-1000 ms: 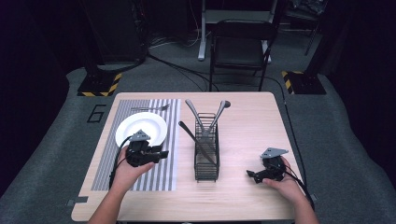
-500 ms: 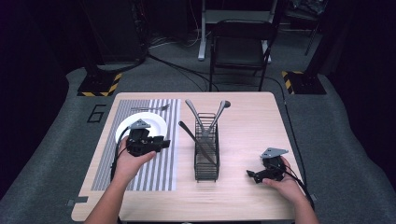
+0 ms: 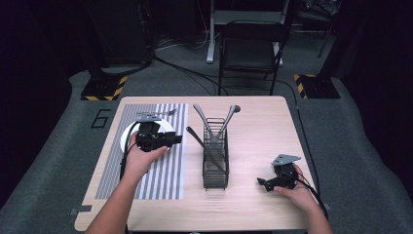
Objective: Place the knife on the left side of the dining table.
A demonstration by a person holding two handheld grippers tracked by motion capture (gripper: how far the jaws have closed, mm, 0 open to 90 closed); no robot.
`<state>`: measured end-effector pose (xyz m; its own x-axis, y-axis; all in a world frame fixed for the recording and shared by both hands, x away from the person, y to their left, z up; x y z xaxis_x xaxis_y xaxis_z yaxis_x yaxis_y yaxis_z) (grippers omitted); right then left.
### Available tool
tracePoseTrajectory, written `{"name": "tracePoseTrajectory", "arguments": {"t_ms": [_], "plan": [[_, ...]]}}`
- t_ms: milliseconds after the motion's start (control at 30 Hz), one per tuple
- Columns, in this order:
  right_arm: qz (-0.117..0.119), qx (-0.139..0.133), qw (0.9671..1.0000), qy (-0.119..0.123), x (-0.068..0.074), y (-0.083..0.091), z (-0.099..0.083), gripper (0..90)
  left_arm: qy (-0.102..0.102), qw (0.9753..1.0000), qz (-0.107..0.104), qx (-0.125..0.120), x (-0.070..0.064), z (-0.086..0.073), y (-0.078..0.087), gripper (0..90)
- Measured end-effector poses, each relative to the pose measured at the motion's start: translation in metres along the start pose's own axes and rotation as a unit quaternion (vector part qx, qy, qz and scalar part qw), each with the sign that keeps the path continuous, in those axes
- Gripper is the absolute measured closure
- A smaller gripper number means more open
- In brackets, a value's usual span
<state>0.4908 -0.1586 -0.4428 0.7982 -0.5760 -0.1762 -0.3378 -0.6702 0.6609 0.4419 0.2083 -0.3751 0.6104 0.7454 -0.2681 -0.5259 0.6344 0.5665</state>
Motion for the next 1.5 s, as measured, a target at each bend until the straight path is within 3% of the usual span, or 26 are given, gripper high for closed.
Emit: {"name": "tracePoseTrajectory", "arguments": {"t_ms": [167, 233, 333, 733, 1067, 1200, 1500], "plan": [[0.0, 0.0, 1.0, 0.0, 0.0, 0.0, 0.0, 0.0, 0.005, 1.0, 0.0, -0.007, -0.004, 0.011, -0.002, 60.4], [0.002, 0.003, 1.0, -0.005, 0.001, 0.0, 0.0, 0.0, -0.003, 1.0, 0.0, -0.007, -0.008, 0.015, -0.002, 60.5], [0.001, 0.001, 1.0, -0.002, 0.0, 0.0, 0.0, 0.0, -0.014, 0.9999, 0.001, -0.005, -0.012, 0.017, -0.001, 60.9], [0.0, 0.0, 1.0, 0.0, 0.0, 0.0, 0.0, 0.0, -0.017, 0.9997, -0.008, -0.017, -0.019, 0.024, 0.006, 59.5], [0.002, 0.003, 1.0, -0.005, 0.001, 0.0, 0.0, 0.0, -0.008, 0.9997, -0.014, -0.019, -0.028, 0.029, -0.012, 60.7], [0.0, 0.001, 1.0, -0.001, 0.0, 0.0, 0.0, 0.0, 0.005, 0.9996, -0.019, -0.019, -0.032, 0.03, -0.018, 62.5], [0.001, 0.0, 1.0, -0.001, 0.0, 0.0, 0.0, 0.0, 0.013, 0.9996, -0.006, -0.026, -0.031, 0.029, -0.023, 69.7]]}}
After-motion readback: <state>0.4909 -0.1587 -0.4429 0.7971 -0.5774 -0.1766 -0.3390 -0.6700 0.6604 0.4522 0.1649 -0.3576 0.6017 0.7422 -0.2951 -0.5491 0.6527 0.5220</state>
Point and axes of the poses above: each handheld gripper's, and its own axes: y roughly backward along the jaws, z roughly out of its top, x roughly to its left, the point moved 2 cm from there along -y, roughly forward along the jaws
